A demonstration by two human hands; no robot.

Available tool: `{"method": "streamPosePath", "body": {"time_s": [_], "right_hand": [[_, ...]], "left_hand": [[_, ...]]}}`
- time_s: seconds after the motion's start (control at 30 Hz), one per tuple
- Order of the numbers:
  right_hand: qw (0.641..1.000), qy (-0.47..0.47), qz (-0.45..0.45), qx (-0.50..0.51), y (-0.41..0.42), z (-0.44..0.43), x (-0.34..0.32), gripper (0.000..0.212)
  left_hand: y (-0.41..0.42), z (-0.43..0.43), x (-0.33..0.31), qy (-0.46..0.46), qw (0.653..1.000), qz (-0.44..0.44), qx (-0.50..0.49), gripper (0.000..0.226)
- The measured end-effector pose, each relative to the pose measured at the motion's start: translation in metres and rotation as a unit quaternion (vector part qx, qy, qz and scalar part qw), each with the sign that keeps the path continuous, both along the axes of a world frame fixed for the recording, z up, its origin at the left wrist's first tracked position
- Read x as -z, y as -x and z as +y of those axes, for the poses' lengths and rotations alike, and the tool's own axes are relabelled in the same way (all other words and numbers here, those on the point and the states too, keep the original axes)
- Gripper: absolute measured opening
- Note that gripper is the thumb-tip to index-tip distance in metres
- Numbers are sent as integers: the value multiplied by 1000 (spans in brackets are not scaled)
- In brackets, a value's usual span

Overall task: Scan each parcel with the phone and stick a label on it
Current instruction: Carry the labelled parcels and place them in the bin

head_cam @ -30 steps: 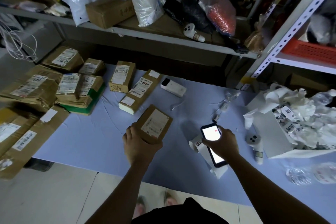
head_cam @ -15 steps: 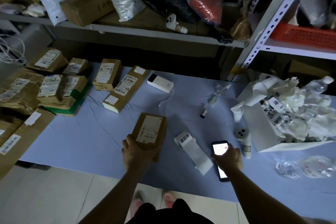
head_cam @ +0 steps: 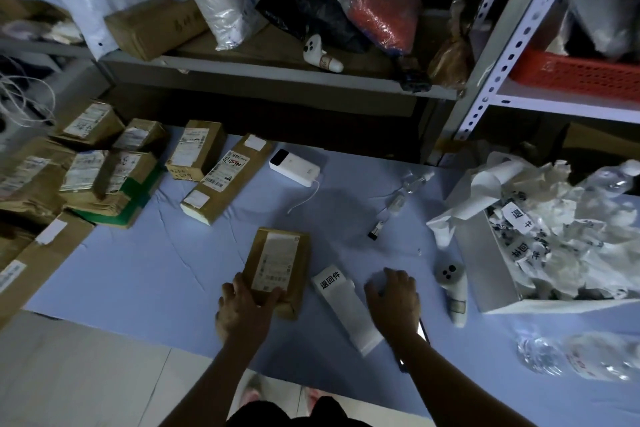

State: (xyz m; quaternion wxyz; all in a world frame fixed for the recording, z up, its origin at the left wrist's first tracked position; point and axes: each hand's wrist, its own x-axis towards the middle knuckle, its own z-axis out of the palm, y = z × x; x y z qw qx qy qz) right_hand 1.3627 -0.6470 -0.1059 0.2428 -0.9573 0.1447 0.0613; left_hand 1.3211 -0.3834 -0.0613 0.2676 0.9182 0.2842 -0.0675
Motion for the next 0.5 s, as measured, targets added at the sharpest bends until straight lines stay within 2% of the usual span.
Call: {"method": "streamPosePath", "body": {"time_s": [0.07,0.13,0.23,0.33,0.4,0.5], "right_hand": [[992,-114,20,-55,-5,21,-6,55],[980,-171,74,-74,-9,38,-9,57],[973,-199,111,-37,-14,47,-7,48],[967,-220,126,-11,-15,44,-7,35],[961,-247,124,-5,-16,39,-11,25],[940,-324,110,-13,-14,37,-22,13]], "left_hand": [[3,-5,-2,-59,998,-23,12,67],[5,-10,-4,-107,990,-64,63,61],[4,-16,-8,-112,978,-94,151,57],[-2,-27,-14,-132,940,-181,259,41],[-8,-34,-17,-127,914,-199,330,15],[-18,-44,-13,-40,914,-164,369,28]]}}
